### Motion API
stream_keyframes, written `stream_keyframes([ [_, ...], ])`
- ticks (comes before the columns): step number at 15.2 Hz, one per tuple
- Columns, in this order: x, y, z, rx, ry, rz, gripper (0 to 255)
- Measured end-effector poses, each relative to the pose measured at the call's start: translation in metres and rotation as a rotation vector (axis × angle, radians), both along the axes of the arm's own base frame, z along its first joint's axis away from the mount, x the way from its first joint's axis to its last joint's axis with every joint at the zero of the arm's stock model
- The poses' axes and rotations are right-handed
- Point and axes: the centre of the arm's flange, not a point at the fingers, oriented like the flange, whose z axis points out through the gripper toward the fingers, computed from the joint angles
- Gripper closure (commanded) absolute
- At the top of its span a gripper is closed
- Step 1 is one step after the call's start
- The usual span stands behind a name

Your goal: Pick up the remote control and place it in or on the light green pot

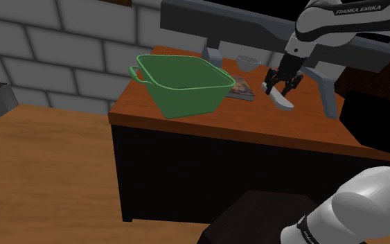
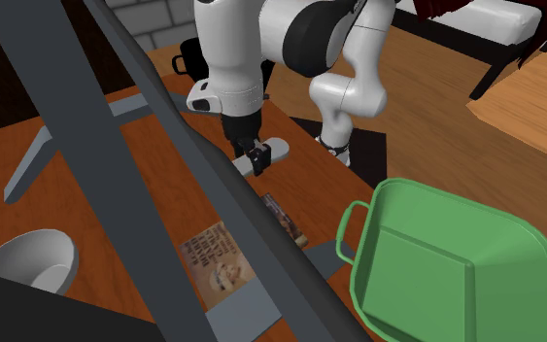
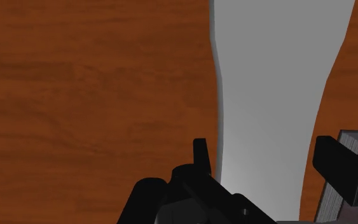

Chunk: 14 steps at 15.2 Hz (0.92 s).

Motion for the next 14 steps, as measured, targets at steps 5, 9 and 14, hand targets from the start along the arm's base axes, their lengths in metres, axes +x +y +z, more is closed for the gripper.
stream_keyframes([
  [5,0.001,0.001,0.028,0.0,0.0,0.0,255],
  [9,0.001,0.0,0.048,0.0,0.0,0.0,255],
  [14,0.001,0.0,0.075,0.0,0.0,0.0,255],
])
